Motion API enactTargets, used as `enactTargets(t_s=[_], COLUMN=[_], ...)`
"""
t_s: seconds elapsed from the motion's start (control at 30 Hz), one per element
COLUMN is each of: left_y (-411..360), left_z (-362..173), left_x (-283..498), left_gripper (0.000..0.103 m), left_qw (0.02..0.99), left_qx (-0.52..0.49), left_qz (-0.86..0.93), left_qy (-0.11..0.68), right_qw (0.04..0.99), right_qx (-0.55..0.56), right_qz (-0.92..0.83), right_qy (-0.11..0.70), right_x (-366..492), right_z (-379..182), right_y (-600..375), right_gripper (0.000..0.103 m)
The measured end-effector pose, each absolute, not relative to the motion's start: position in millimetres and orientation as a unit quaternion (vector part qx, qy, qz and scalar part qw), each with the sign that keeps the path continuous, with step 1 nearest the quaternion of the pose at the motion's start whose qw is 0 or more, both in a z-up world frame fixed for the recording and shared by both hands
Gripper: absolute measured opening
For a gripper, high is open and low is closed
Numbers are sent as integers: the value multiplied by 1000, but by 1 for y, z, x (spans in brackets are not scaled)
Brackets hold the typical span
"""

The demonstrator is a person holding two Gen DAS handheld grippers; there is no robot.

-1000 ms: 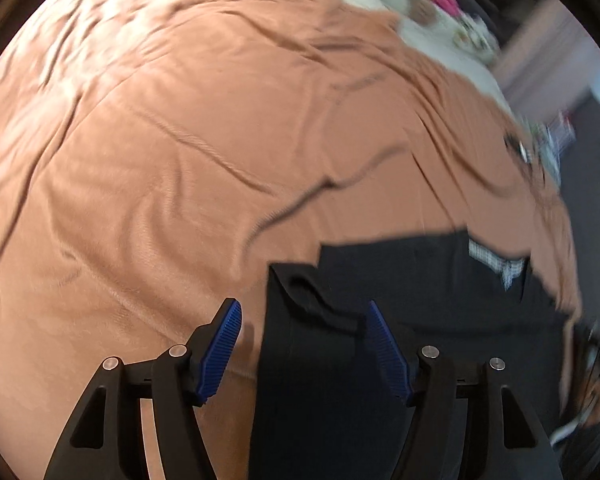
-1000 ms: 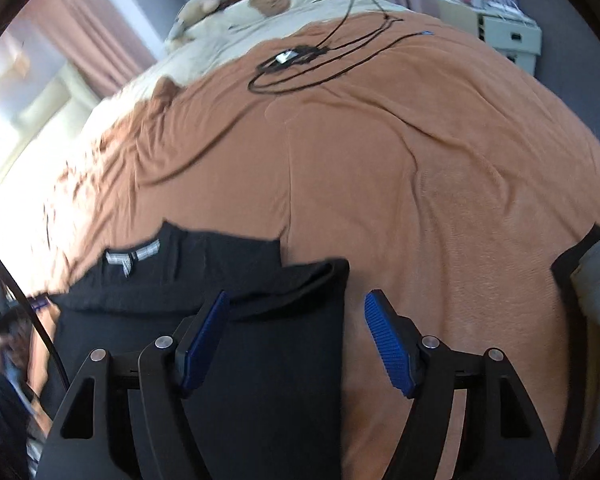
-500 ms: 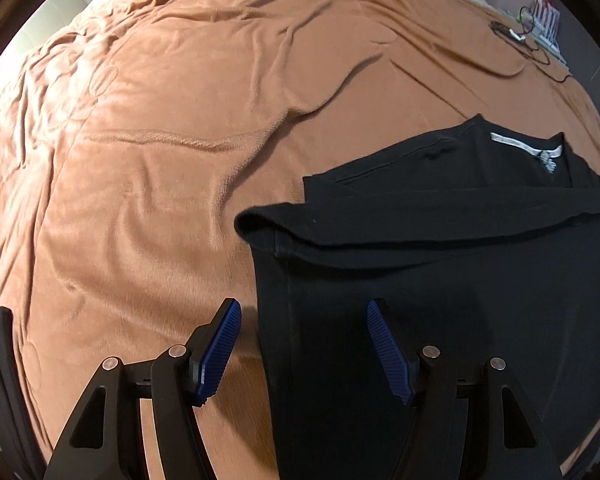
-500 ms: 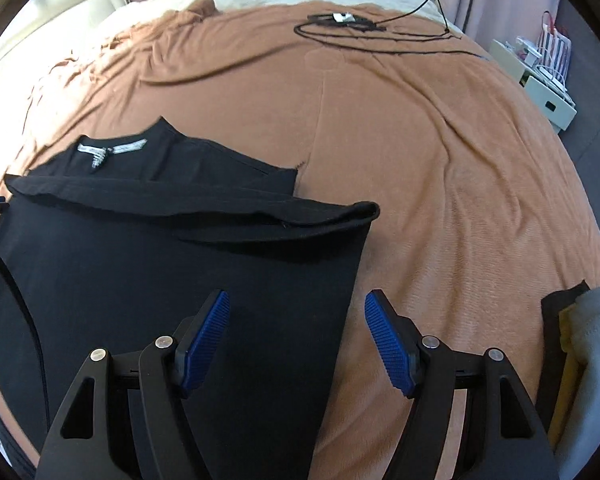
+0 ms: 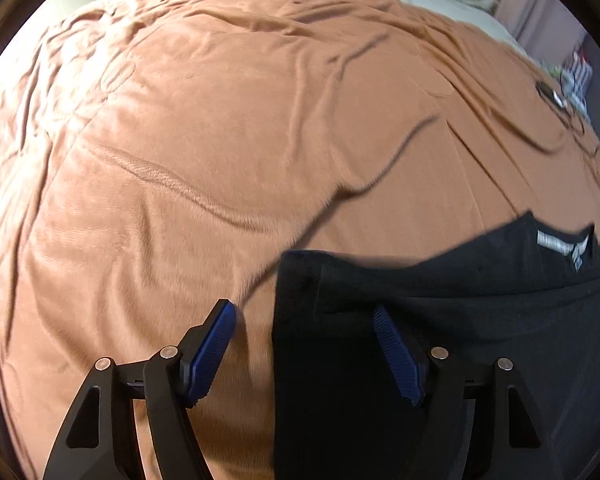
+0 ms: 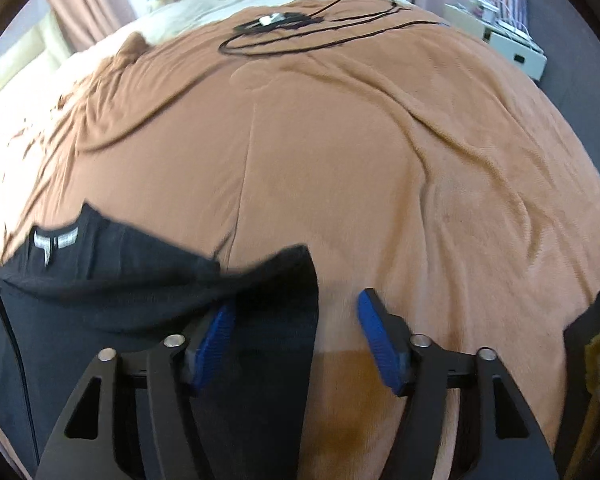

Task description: Fold small clothes

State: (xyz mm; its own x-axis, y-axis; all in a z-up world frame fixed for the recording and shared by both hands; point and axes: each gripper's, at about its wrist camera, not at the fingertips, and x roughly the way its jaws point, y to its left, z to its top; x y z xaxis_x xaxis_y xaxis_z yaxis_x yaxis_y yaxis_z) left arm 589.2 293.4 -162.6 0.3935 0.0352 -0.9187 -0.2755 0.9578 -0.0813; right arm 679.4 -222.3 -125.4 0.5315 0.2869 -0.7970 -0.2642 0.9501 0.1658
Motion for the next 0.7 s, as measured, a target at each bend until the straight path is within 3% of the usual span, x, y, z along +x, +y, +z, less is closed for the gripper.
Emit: enactTargets(t_s=[0.17, 0.33, 0.6, 0.67, 0.7], left_y=[291, 298, 308, 306, 306], left_z=[-159, -150, -153, -159, -160], left_x=[594, 586, 586, 589, 589], left_gripper=[49, 43, 43, 32, 28], left_qw=[835, 839, 835, 832, 833], left_qx=[-124, -151, -187, -182, -178], left_qz=[66, 52, 54, 57, 63], left_qy=[532, 520, 515, 521, 521], right_qw=[876, 872, 862, 863, 864], right_qx=[27, 30, 63, 62, 59], right_qz=[170, 195, 216, 215, 214], right_qy=[450, 448, 454, 454, 453], right_x=[687, 687, 692, 694, 695], right_z=[-128, -132, -136, -136, -137], right_y=[-220, -219, -231, -231, -230], right_gripper=[30, 30, 30, 29, 22])
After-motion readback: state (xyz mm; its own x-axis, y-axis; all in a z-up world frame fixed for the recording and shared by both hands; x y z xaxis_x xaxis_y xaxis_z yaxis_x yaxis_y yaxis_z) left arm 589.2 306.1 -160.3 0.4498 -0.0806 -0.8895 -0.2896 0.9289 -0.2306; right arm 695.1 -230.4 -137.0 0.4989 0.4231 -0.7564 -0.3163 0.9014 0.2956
